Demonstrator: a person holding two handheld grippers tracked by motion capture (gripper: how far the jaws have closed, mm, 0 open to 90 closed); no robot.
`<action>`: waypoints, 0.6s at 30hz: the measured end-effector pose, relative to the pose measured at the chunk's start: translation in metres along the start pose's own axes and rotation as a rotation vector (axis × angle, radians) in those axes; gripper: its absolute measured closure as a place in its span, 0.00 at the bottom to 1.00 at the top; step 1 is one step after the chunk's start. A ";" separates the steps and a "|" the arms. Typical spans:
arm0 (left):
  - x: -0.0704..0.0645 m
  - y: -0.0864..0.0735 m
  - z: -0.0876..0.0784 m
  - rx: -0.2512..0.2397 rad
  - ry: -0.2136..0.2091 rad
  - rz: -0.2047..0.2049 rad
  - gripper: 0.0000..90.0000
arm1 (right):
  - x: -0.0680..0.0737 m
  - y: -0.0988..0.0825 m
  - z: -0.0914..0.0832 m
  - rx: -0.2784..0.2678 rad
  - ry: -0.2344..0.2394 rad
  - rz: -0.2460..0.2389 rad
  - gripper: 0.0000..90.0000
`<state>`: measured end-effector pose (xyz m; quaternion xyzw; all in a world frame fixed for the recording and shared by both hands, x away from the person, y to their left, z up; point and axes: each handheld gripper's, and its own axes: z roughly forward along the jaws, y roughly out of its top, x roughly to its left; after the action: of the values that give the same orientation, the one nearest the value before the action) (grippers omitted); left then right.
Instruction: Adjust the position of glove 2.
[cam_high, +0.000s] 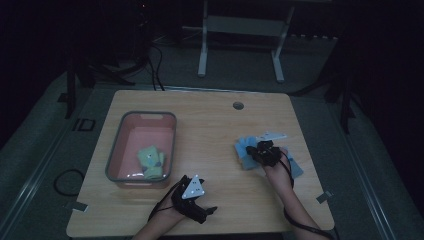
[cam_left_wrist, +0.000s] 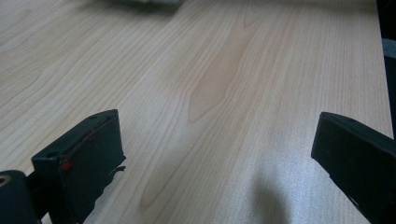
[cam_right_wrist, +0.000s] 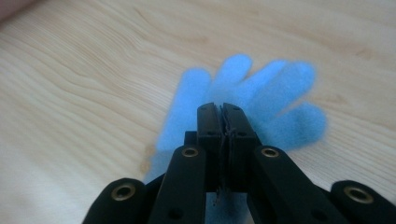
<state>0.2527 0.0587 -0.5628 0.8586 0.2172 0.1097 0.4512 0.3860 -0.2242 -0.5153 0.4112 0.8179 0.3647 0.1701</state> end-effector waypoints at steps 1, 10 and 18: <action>-0.001 0.000 0.000 0.001 -0.004 0.005 0.03 | 0.008 0.003 -0.011 -0.017 -0.004 0.017 0.97; 0.000 0.000 -0.001 -0.005 -0.006 -0.002 0.03 | 0.054 0.008 -0.043 -0.058 -0.006 0.034 0.97; -0.001 0.000 -0.001 -0.013 -0.009 -0.002 0.03 | 0.075 -0.015 -0.028 -0.020 0.049 0.058 0.97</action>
<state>0.2517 0.0592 -0.5628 0.8560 0.2152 0.1070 0.4576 0.3166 -0.1829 -0.5057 0.4242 0.8058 0.3875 0.1436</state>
